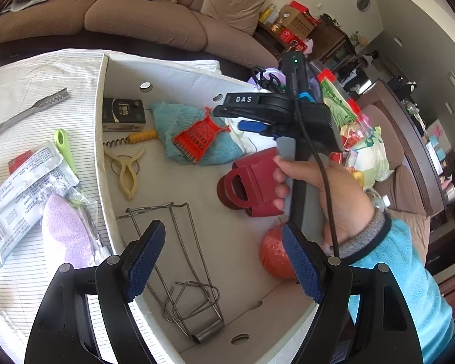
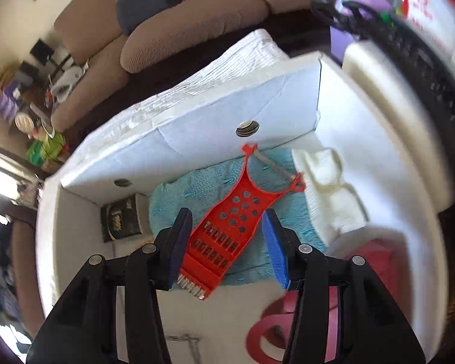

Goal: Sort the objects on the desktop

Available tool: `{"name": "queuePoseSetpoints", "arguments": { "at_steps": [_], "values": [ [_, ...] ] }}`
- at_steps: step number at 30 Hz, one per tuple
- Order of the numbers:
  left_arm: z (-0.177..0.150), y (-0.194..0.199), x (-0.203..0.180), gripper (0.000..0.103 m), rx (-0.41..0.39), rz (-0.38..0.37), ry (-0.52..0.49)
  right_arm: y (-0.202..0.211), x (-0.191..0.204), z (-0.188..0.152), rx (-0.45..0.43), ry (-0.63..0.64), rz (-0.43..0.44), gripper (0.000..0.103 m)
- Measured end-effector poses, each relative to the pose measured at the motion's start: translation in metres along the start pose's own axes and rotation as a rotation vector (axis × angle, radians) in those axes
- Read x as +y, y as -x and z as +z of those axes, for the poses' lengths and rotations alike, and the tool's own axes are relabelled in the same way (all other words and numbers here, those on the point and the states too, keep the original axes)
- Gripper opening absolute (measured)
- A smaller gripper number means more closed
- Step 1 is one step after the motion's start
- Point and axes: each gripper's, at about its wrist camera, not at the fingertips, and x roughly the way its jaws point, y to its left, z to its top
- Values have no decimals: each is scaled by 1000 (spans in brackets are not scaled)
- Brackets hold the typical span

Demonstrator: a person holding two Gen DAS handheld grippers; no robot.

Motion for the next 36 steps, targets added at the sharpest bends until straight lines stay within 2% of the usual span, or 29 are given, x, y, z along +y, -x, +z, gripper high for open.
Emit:
{"name": "queuePoseSetpoints", "arguments": {
  "at_steps": [3, 6, 9, 10, 11, 14, 17, 19, 21, 23, 36],
  "values": [
    [-2, 3, -10, 81, -6, 28, -16, 31, 15, -8, -28, 160, -95, 55],
    [-7, 11, -24, 82, -24, 62, -41, 73, 12, -27, -60, 272, -127, 57],
    [-15, 23, -39, 93, -47, 92, -63, 107, 11, -47, -112, 367, -153, 61],
    [-18, 27, -43, 100, -57, 101, -70, 119, 11, -55, -127, 400, -157, 64],
    [-21, 30, -48, 103, -64, 116, -78, 130, 11, -64, -140, 428, -165, 69],
    [-32, 39, -64, 103, -70, 182, -113, 160, 11, -88, -181, 494, -179, 70],
    [-45, 51, -80, 103, -81, 221, -133, 186, 9, -109, -197, 499, -145, 70],
    [-54, 61, -90, 103, -92, 240, -137, 199, 4, -119, -206, 481, -116, 73],
    [-64, 71, -99, 103, -104, 254, -140, 213, 1, -131, -222, 476, -98, 94],
    [-74, 81, -106, 103, -111, 266, -141, 227, -1, -143, -236, 476, -86, 103],
    [-158, 132, -123, 103, -166, 352, -119, 300, 0, -238, -280, 476, -16, 103]
  ]
}}
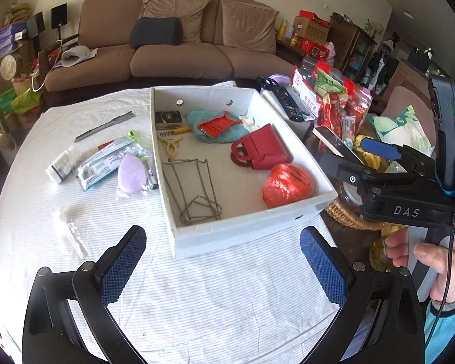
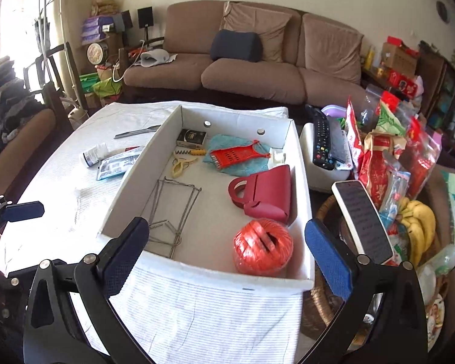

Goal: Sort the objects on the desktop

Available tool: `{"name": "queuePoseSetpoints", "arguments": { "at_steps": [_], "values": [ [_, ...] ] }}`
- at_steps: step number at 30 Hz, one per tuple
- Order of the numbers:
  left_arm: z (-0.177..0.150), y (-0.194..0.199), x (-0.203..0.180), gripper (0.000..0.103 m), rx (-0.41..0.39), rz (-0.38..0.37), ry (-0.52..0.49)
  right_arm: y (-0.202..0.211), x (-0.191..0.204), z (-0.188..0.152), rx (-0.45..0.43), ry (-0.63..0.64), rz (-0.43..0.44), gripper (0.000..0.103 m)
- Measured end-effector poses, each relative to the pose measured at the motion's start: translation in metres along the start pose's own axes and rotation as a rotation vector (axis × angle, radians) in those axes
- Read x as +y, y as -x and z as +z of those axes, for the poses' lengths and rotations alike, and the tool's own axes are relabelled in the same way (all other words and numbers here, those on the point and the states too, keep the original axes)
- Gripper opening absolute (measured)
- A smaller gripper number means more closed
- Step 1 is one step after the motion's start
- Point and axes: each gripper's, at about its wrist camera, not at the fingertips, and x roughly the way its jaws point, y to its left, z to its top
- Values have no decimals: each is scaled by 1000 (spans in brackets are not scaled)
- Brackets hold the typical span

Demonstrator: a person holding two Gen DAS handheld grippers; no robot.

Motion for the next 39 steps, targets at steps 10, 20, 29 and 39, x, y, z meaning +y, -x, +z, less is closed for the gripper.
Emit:
{"name": "queuePoseSetpoints", "arguments": {
  "at_steps": [10, 20, 29, 39],
  "values": [
    [-64, 27, 14, 103, -29, 45, 11, 36, 33, -62, -25, -36, 15, 103],
    [-107, 19, 45, 103, -16, 119, 45, 26, 59, -111, -5, -65, 28, 103],
    [-124, 2, 82, 103, 4, 159, 62, -6, 95, -129, 33, -49, 67, 103],
    [-120, -2, 142, 103, -31, 156, 114, -40, 146, -120, 54, -29, 124, 103]
  ]
}}
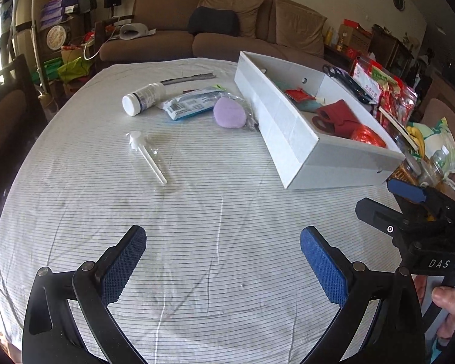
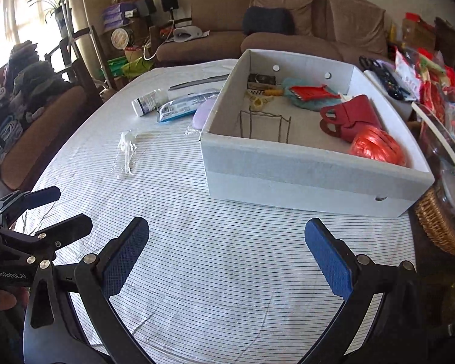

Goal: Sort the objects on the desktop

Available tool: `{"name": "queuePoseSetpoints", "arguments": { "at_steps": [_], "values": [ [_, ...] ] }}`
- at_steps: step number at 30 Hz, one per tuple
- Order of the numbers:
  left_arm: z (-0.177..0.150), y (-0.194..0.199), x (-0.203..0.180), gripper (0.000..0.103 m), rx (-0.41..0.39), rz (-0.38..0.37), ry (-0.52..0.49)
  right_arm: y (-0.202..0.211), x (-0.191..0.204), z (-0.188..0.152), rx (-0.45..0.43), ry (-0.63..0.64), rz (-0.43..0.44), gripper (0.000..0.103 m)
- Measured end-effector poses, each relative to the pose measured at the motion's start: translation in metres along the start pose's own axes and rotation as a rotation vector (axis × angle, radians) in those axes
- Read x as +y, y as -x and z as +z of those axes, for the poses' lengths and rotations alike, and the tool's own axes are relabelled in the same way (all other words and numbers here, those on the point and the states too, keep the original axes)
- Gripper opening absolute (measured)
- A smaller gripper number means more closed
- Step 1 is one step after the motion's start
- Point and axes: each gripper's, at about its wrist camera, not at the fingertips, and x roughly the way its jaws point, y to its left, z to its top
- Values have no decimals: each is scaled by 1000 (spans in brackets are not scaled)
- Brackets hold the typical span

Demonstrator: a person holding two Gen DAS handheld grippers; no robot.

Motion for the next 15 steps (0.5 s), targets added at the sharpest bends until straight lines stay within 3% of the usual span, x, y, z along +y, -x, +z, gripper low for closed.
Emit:
{"name": "queuePoseSetpoints", "arguments": {
  "at_steps": [7, 15],
  "values": [
    [-7, -40, 24, 103, 34, 49, 16, -45, 13, -6, 20, -18, -21, 103],
    [-17, -69, -24, 103, 48, 15, -66, -75, -30, -32, 62, -61, -99, 103]
  ]
}}
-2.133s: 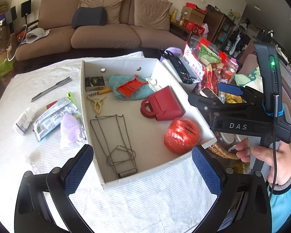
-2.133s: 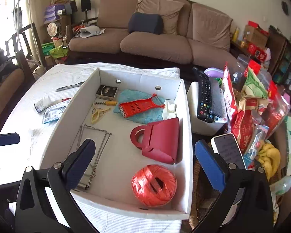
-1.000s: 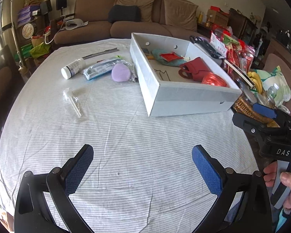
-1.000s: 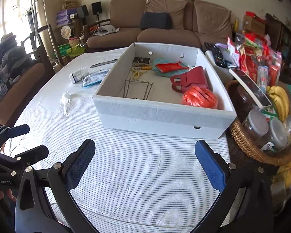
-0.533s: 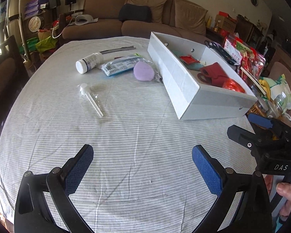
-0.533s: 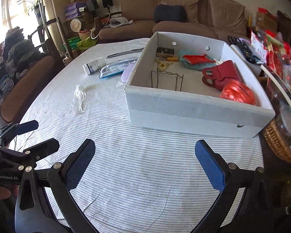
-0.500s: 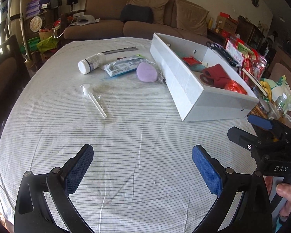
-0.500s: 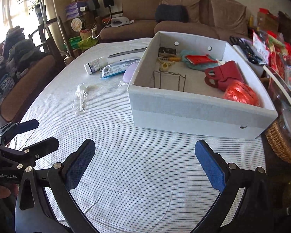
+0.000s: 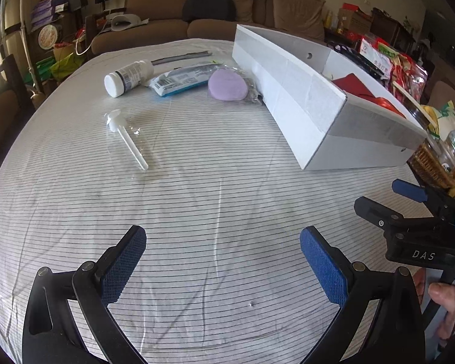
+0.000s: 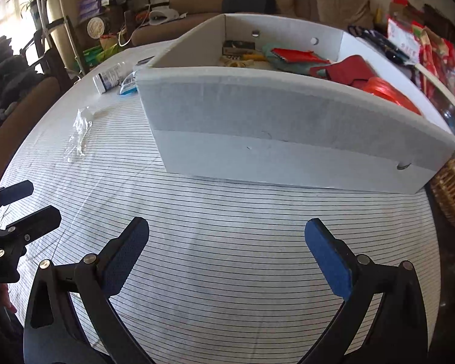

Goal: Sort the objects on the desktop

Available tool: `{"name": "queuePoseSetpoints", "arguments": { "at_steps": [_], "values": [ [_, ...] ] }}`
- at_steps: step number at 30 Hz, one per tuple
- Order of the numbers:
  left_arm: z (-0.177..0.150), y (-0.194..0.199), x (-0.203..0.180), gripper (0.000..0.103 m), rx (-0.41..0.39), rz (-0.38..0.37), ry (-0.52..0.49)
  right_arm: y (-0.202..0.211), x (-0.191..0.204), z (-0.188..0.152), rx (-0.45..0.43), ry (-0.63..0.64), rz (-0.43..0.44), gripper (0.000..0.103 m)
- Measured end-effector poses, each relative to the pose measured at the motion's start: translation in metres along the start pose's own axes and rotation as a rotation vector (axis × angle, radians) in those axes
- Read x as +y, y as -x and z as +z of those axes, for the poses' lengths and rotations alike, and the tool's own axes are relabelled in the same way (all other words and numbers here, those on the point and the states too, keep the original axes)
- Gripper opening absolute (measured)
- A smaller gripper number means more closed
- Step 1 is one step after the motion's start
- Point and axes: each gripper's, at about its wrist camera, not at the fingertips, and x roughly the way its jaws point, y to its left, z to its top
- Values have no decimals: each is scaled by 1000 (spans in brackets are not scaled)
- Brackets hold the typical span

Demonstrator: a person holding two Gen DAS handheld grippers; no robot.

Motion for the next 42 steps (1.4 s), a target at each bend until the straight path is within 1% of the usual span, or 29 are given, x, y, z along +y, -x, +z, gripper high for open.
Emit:
{"name": "queuePoseSetpoints", "arguments": {
  "at_steps": [3, 5, 8, 12, 14, 18, 22, 27, 29, 33, 35, 38, 42],
  "values": [
    [0, -7, -13, 103, 7, -9, -7, -2, -19, -4, 9, -17, -11, 103],
    [0, -6, -10, 103, 10, -11, 11, 0, -25, -5, 9, -19, -10, 103],
    [3, -1, 6, 103, 4, 27, 14, 5, -17, 0, -11, -12, 2, 103],
    [6, 4, 42, 103, 9, 77, 47, 0, 18, 10, -18, -2, 42, 103],
    [7, 4, 60, 103, 13, 86, 67, -7, 39, 15, -19, 0, 62, 103],
    [11, 2, 88, 103, 11, 102, 69, -21, 79, 24, -17, -6, 91, 103],
    [18, -5, 122, 103, 6, 116, 115, -37, 110, 32, -11, -8, 86, 103],
    [22, -26, 153, 103, 20, 133, 142, -59, 133, 40, 10, -18, 66, 103],
    [23, -33, 159, 103, 26, 122, 148, -68, 141, 42, 17, -16, 60, 103],
    [23, -44, 157, 103, 36, 117, 117, -84, 149, 44, 35, -42, 58, 103],
    [23, -46, 158, 103, 37, 111, 115, -86, 150, 46, 23, -32, 45, 103],
    [23, -49, 156, 103, 34, 136, 96, -88, 152, 48, 21, -7, 26, 103],
    [22, -52, 154, 103, 20, 170, 72, -91, 154, 46, 28, 12, -22, 103]
  ]
}}
